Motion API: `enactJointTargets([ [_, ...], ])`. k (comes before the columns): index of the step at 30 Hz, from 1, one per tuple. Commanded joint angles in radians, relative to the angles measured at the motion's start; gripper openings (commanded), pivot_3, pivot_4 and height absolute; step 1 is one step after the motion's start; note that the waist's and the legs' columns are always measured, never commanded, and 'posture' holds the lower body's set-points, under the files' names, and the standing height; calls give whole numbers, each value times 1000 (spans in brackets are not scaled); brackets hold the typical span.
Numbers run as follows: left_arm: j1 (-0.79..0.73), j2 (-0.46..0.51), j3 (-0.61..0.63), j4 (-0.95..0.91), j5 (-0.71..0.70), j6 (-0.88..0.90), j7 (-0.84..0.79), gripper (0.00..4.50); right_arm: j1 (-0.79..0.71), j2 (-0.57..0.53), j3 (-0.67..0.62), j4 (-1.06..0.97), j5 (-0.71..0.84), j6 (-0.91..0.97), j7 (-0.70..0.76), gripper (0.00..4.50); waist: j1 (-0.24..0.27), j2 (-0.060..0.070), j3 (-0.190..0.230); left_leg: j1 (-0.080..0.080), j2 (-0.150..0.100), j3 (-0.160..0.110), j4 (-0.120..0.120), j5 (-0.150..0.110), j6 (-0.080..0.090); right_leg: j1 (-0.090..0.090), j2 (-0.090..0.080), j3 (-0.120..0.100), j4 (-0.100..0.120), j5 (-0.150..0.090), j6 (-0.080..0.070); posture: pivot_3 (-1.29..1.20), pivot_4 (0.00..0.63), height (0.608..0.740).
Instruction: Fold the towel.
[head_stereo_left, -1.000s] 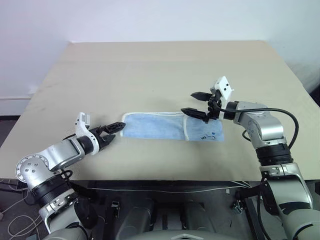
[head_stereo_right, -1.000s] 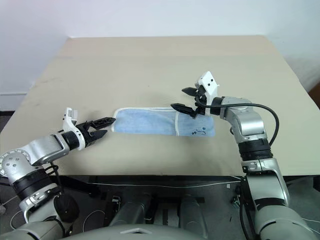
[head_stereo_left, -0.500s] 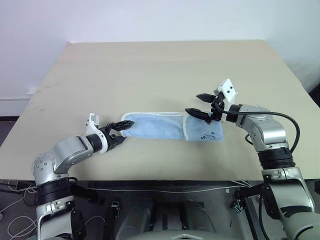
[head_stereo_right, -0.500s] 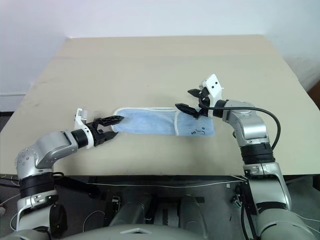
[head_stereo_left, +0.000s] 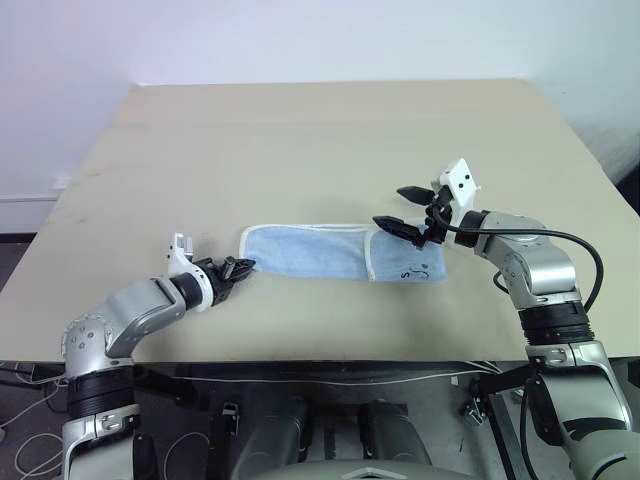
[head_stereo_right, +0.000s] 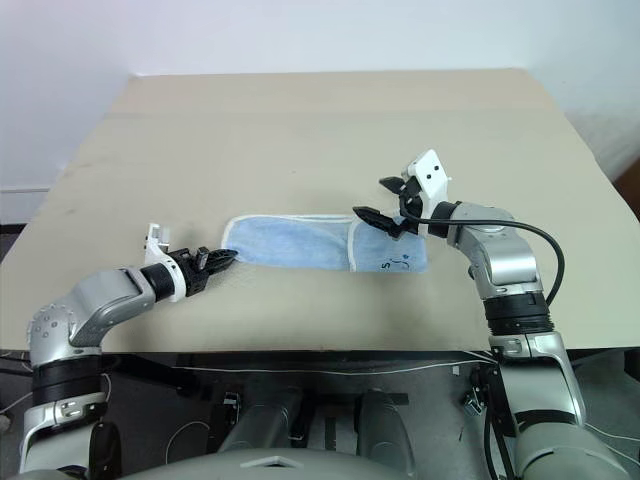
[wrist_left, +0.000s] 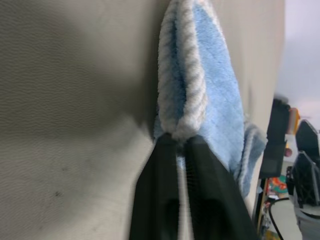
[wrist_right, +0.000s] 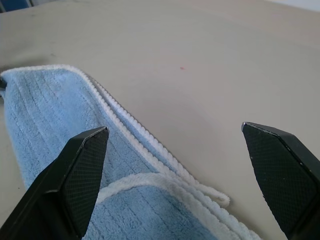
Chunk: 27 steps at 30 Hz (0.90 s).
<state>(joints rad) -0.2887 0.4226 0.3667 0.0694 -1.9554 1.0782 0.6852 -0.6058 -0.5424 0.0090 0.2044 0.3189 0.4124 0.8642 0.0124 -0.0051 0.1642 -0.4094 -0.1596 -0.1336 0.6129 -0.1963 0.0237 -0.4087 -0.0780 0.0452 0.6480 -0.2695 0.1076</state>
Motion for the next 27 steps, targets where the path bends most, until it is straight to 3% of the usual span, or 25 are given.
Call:
enactJointTargets([
  [1,-21,23,-5,-7,-17,-27,-7,21,-6,-16,-28,-32,0,-21,-1,4500,0,0,0,0,0,0,0,0,0,0,0,0,0,0,0,0,150,740],
  [10,-55,138,8,-3,-17,-8,-103,21,25,-53,-76,-99,57,34,21,4500,0,0,0,-1,0,0,-1,0,0,-1,0,0,0,-1,-2,0,150,740],
  [20,-121,431,18,191,38,80,-288,21,66,-82,-125,-133,73,62,0,4500,0,0,1,-2,0,0,-3,0,0,-6,0,1,0,-3,-4,0,150,740],
  [27,-320,442,-76,237,179,188,-470,21,44,-60,-129,-122,80,49,-12,4500,1,-1,1,-3,0,0,-3,0,0,-6,0,0,-1,-3,-4,0,150,740],
])
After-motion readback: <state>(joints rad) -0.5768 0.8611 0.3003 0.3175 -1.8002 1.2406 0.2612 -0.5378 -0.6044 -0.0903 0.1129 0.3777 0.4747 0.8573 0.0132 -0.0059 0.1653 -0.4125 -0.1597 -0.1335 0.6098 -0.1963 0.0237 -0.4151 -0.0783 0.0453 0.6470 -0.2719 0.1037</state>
